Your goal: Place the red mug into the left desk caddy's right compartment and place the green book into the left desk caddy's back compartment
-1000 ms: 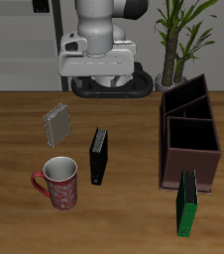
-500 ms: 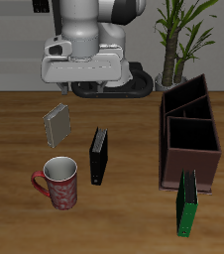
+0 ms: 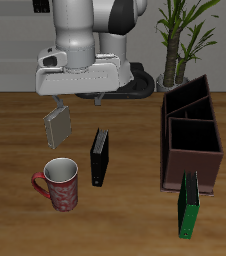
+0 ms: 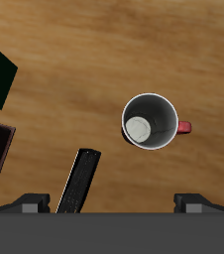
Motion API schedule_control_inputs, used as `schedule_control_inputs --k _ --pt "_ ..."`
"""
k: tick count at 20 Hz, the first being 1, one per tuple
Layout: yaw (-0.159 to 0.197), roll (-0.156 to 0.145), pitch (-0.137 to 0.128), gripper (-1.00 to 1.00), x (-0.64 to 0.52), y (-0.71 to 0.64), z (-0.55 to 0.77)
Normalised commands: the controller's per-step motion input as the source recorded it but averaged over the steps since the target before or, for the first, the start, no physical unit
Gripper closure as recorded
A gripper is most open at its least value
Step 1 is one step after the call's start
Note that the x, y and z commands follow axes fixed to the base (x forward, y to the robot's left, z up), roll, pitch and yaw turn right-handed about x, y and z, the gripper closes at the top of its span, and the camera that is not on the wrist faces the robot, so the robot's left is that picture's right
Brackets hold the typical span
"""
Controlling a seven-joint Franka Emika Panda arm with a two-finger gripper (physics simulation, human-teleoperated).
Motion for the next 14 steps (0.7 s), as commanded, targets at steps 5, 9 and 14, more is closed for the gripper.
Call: schedule_control_inputs --k 5,9,14 --pt "0.000 0.032 0.010 -1.00 0.33 -0.01 -0.14" --pt "0.000 -0.017 -0.034 -1.00 0.19 -0.06 -0.12" --pt "-0.049 -0.035 0.015 -1.00 0.26 -0.17 -0.26"
